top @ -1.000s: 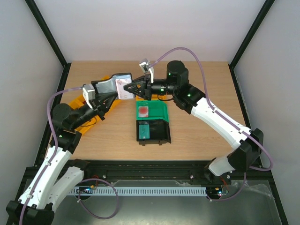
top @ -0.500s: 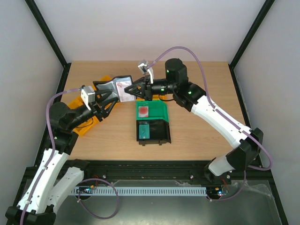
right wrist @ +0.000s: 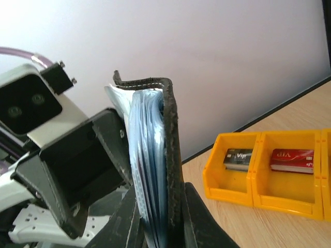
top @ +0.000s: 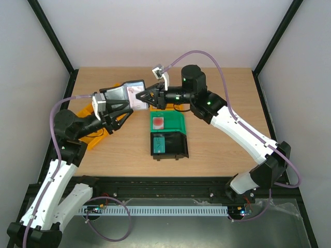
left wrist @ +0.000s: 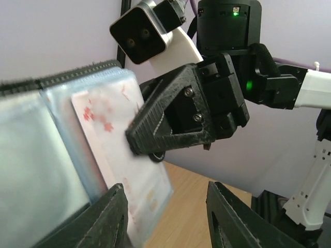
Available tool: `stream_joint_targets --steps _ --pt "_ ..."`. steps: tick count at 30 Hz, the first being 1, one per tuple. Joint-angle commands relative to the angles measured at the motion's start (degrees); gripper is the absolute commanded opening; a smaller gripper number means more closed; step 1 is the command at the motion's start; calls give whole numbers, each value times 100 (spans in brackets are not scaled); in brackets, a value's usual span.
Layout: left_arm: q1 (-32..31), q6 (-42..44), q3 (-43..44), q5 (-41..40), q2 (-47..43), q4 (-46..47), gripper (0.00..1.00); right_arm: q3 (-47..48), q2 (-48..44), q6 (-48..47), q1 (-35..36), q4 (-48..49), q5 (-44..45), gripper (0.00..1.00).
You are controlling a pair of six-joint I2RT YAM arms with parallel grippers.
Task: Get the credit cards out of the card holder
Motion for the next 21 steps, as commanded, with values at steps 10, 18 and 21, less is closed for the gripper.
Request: stream_joint_targets --steps 10,18,21 --pt "23 -1323 121 -161 351 495 43 -285 -546 1128 86 1710 -22 2" --pt "-155 -1212 126 -95 545 786 35 -362 -483 944 424 1877 -22 2" --pt "-222 -1167 115 -63 576 773 33 -381 -451 911 534 1948 8 2"
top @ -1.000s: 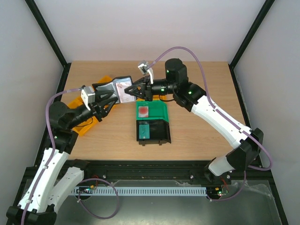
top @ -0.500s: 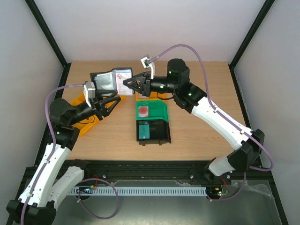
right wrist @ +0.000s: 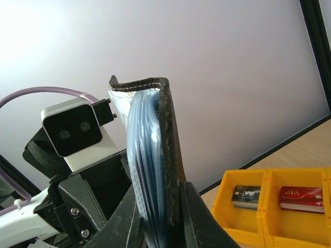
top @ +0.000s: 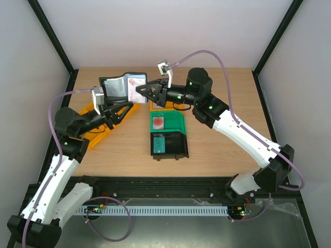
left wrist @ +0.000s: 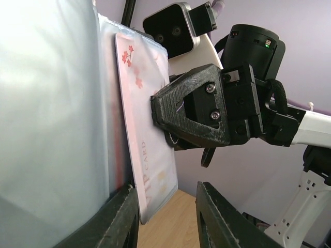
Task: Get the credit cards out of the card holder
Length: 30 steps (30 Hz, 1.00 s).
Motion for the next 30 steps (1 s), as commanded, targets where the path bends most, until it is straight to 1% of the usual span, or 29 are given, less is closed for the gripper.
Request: stream_joint_targets --steps 1,3,4,5,7,8,12,13,15,17,19,21,25,26,27,29,30 --pt "-128 29 65 1 171 19 33 12 -148 18 453 672 -471 2" --pt "-159 28 49 13 180 70 30 31 -86 22 531 748 -428 2" --pt "-168 28 41 26 184 148 26 27 -54 62 556 841 -443 2" --pt "-169 28 39 31 183 195 20 4 -24 134 558 957 -494 2" --pt "-169 73 46 32 166 206 6 -56 -18 137 559 978 -504 2" --pt "-165 89 52 32 152 179 3 -83 -36 86 554 942 -493 2" --pt "-151 170 2 66 -24 22 2 -168 -201 -113 447 675 -651 2" --pt "-145 183 -25 61 -71 6 2 -185 -240 -141 387 610 -751 5" --pt "-131 183 -82 27 -148 4 2 -215 -316 -241 283 426 -880 20" --pt "-109 145 -116 6 -176 23 2 -265 -401 -336 218 342 -960 29" --pt "-83 119 -127 -3 -192 68 2 -313 -486 -360 146 323 -1041 32" --pt "-60 123 -138 17 -197 103 2 -362 -558 -358 33 337 -1102 33" --pt "-26 50 -161 62 -218 189 2 -488 -658 -356 -98 337 -1200 32" --pt "-20 36 -165 84 -222 231 2 -512 -664 -360 -125 314 -1245 29" --pt "-11 26 -165 103 -223 265 2 -530 -661 -356 -133 299 -1268 22" --pt "-10 15 -171 154 -213 327 2 -550 -609 -256 -134 414 -1382 6" --pt "-3 22 -182 176 -203 355 2 -570 -569 -52 -134 599 -1471 2"
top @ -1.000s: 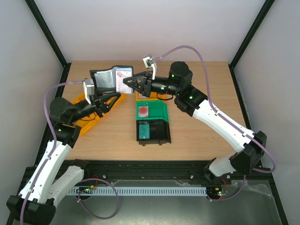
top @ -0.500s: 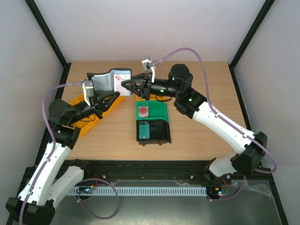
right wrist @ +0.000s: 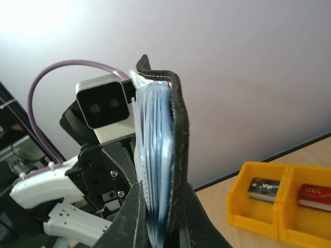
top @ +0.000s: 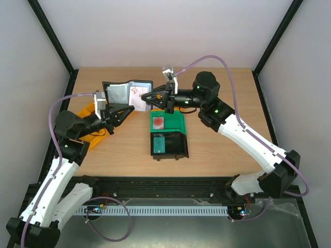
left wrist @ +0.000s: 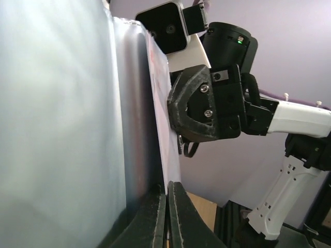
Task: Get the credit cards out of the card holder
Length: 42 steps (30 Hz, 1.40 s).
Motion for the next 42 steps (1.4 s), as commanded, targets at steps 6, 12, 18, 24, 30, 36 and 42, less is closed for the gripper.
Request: stream_joint_targets --steps 6,12,18,24,30,36,42 --pt "98 -191 44 178 42 418 27 74 -25 232 30 342 -856 2" --pt "265 -972 12 -233 84 505 17 100 -57 135 30 204 -934 2" --pt "299 -1057 49 34 160 568 20 163 -21 170 27 240 -982 2" --pt "299 -912 67 51 160 472 5 177 -10 178 29 245 -997 2" --pt "302 -893 84 66 115 415 4 236 -65 -124 -15 -157 -1002 2" --pt "348 -841 80 -17 90 313 3 316 -117 -387 -264 -700 -1259 2" --pt "349 -721 68 -12 129 286 2 333 -62 382 -262 -82 -1258 3"
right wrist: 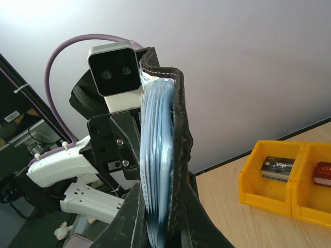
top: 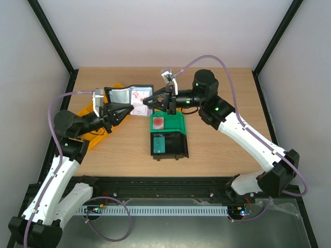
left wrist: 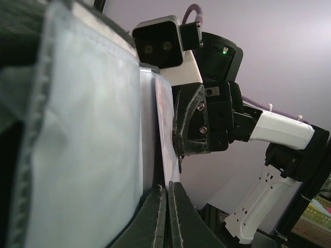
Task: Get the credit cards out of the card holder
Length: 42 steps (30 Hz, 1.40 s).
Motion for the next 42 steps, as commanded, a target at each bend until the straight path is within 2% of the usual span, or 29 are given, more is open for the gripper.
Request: stream_joint_targets --steps 1,5,9,12,17,19,22,29,33,37,42 --pt "124 172 83 -433 58 -18 2 277 -126 460 34 431 -481 4" --pt "124 122 178 -474 98 17 2 168 -107 611 143 809 -375 14" --pt "126 113 184 -482 100 31 2 45 -119 498 138 790 -323 16" --pt "133 102 188 -473 94 51 2 55 -166 309 131 592 -327 24" --pt "142 111 155 -447 82 82 2 59 -202 128 123 304 -337 32" --pt "142 107 155 -424 63 115 2 42 -209 60 117 186 -254 30" --pt "150 106 148 -389 54 112 2 28 -221 -2 110 83 -161 19" --pt "202 130 103 -260 -29 102 2 31 -375 -185 -75 -220 -121 14" --pt "208 146 80 -239 -32 88 2 74 -322 -169 -77 -316 -238 2" --pt "245 254 102 -231 -43 -78 2 82 -456 -262 -141 -306 -220 2" --pt "332 412 97 -239 -102 -278 2 -65 -639 -338 -550 -504 -307 2"
